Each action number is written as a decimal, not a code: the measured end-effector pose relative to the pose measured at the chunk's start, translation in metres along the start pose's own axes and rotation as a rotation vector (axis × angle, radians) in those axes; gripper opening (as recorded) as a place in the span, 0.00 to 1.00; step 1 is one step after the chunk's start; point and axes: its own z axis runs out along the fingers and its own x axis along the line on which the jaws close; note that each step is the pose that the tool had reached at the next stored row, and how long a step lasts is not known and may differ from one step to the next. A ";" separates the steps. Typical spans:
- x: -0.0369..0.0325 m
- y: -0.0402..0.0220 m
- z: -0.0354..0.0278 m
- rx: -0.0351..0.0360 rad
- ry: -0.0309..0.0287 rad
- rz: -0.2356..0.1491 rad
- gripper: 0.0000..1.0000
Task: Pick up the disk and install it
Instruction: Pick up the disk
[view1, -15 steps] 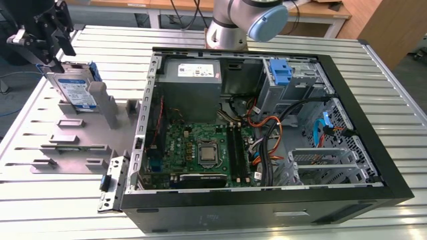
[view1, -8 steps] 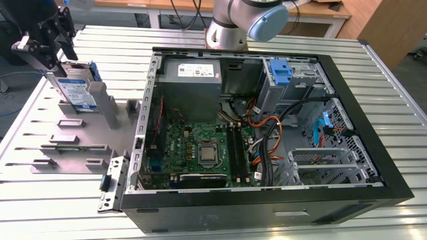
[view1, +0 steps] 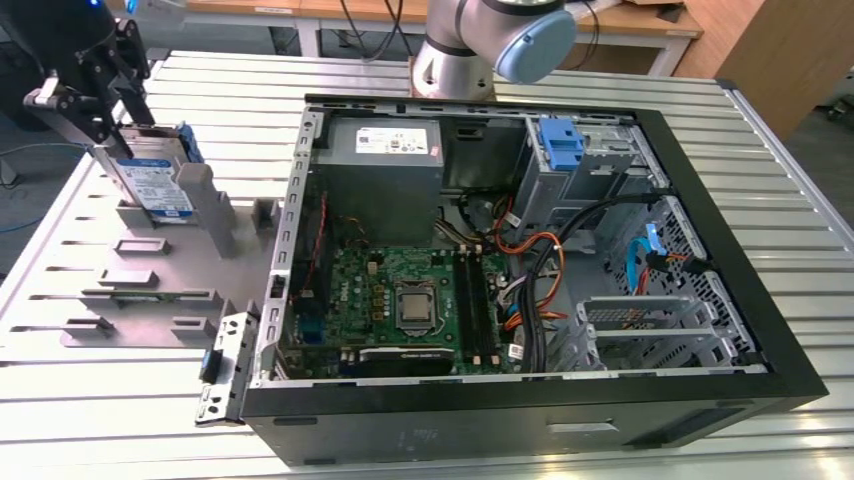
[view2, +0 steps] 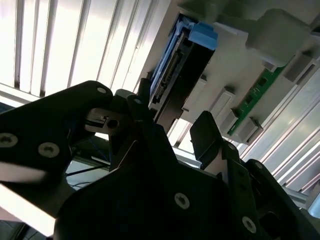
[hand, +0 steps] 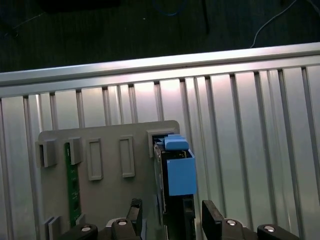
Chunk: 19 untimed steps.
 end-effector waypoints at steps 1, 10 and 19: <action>-0.0001 0.0002 0.0006 0.0000 0.0000 -0.004 0.59; -0.0006 0.0002 0.0090 -0.0056 -0.0079 -0.085 0.59; -0.0043 0.0007 0.0105 -0.0068 -0.0078 -0.107 0.59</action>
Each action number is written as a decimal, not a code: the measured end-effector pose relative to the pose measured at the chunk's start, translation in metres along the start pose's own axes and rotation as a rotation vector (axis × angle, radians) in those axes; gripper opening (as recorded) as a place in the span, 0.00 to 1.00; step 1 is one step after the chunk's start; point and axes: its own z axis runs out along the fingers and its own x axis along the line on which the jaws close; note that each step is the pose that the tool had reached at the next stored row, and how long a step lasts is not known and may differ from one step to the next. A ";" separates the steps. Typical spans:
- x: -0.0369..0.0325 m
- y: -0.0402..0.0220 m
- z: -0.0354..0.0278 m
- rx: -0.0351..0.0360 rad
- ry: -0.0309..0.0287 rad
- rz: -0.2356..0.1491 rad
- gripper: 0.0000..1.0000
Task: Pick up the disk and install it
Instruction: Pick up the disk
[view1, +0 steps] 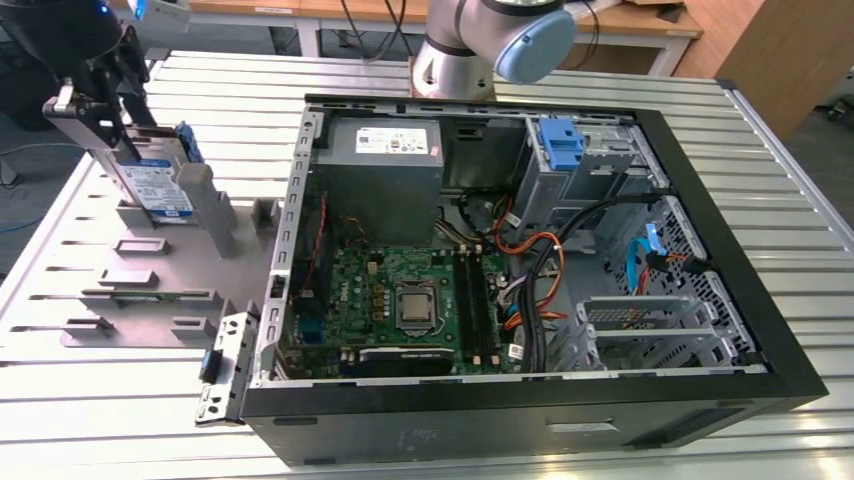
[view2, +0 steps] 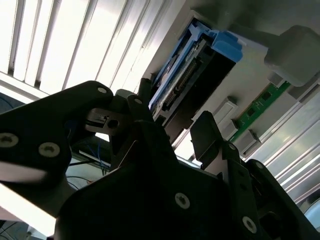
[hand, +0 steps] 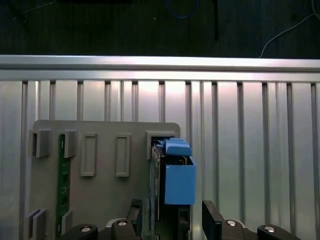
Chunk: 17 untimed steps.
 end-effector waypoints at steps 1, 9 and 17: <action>-0.0002 0.0000 0.0005 0.0001 0.0000 0.000 0.59; -0.0002 -0.0001 0.0022 -0.0001 0.0001 -0.001 0.59; -0.0001 -0.0001 0.0024 -0.0001 0.0001 -0.001 0.51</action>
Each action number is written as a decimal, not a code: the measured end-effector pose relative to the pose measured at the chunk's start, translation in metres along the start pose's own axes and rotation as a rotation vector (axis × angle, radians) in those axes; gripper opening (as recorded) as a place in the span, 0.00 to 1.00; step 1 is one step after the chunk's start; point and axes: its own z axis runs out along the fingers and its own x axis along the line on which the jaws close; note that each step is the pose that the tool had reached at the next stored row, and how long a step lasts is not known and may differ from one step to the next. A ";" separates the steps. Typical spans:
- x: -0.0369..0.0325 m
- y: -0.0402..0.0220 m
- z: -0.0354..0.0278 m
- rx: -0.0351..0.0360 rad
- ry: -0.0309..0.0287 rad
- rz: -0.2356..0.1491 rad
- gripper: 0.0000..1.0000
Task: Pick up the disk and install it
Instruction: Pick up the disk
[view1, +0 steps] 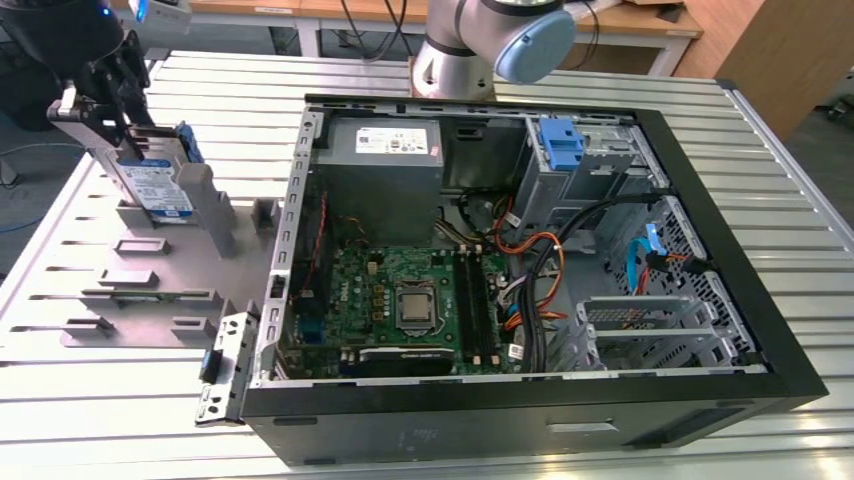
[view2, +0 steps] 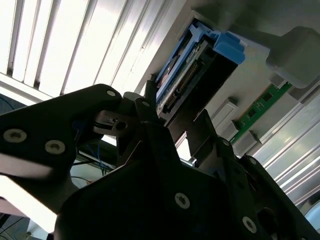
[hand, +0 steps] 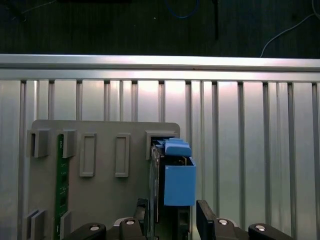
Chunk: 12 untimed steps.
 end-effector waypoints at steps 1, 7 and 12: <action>0.0000 0.0000 0.0000 0.0000 0.0000 0.000 0.51; 0.0000 0.0000 0.0002 0.0000 0.0000 0.000 0.42; 0.0000 0.0000 0.0003 0.0000 0.0000 0.000 0.42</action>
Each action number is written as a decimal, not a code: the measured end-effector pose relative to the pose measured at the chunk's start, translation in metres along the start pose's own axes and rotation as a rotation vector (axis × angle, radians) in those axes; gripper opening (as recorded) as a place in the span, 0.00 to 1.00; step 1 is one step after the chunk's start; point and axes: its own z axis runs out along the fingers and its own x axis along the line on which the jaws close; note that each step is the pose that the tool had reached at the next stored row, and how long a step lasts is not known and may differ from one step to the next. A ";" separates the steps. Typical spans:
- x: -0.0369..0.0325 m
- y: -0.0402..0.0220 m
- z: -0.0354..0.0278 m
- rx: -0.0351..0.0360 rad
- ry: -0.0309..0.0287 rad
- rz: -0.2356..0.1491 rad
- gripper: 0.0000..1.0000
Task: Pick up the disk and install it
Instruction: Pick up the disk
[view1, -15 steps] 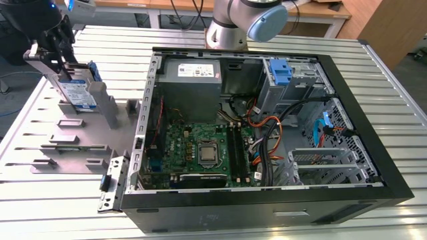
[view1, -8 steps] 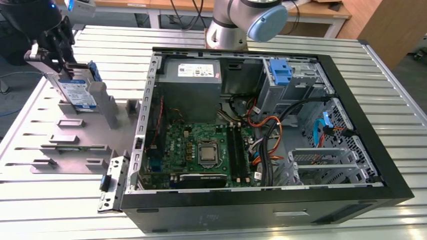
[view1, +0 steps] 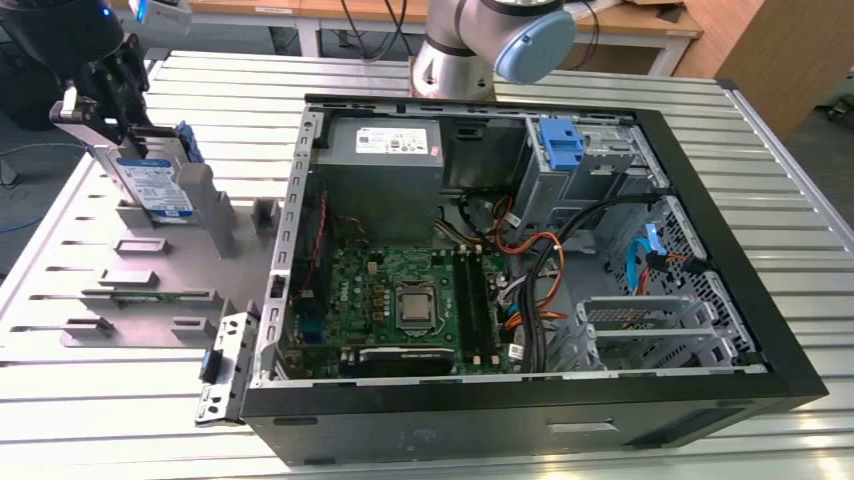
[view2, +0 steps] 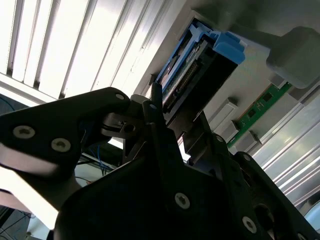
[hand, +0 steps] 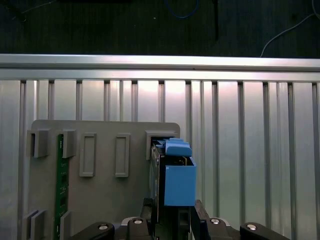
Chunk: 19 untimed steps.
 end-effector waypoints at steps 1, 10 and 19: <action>0.0000 0.0000 0.0000 0.0000 0.0000 0.000 0.42; 0.0001 -0.0019 0.0001 0.0000 0.0000 0.000 0.42; 0.0013 -0.0020 0.0002 0.0000 0.0000 0.000 0.42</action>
